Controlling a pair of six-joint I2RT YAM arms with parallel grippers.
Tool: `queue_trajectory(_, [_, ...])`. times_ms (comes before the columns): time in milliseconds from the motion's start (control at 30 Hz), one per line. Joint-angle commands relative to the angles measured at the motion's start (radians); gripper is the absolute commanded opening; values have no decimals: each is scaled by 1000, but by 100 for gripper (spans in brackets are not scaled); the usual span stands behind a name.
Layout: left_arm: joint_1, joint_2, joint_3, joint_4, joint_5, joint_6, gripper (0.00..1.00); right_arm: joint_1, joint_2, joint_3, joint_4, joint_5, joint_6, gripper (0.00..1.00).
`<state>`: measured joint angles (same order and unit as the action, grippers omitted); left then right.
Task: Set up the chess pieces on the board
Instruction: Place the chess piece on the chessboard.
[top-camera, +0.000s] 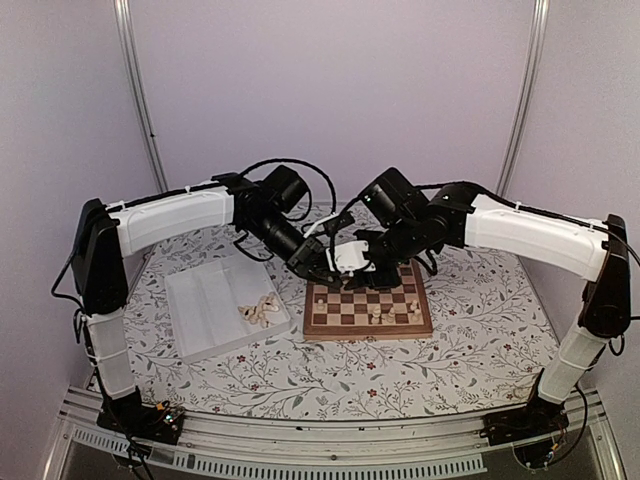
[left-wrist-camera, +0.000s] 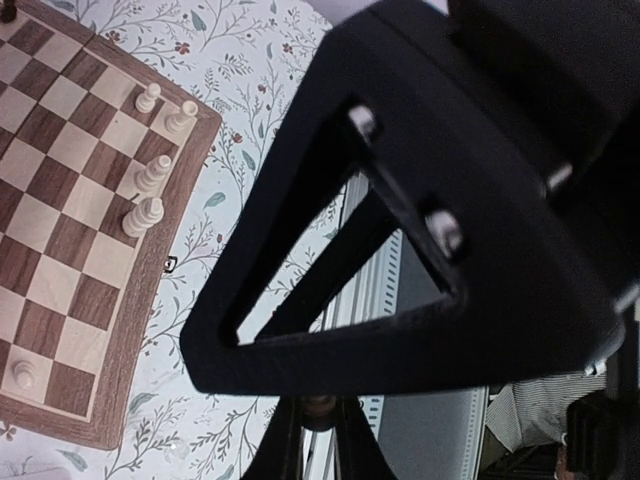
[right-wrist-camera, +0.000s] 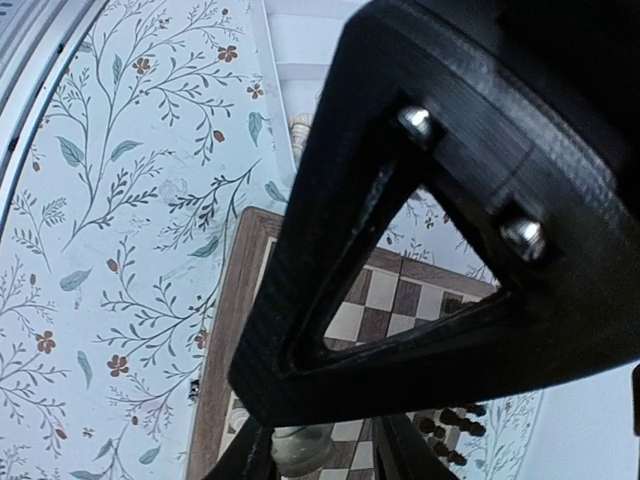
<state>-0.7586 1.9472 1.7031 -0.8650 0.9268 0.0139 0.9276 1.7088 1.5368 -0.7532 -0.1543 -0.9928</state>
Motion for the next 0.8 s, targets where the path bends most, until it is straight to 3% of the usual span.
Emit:
queue_trajectory(0, [-7,8,31,-22,24,14,4,16,9,-17,11,29,-18,27])
queue_trajectory(67, [-7,10,32,-23,15,9,6,16,8,-15,13,24,-12,20])
queue_trajectory(200, [-7,-18,25,-4,-61,2,21,15,-2,-17,29,22,27,12])
queue_trajectory(300, [-5,-148,-85,187,-146,-35,34,-2,-14,-20,18,-35,83,10])
queue_trajectory(533, [-11,-444,-481,798,-333,-181,39,-151,-83,-19,-1,-457,292,10])
queue_trajectory(767, [-125,-517,-609,1094,-572,-115,42,-302,-76,-30,17,-860,472,10])
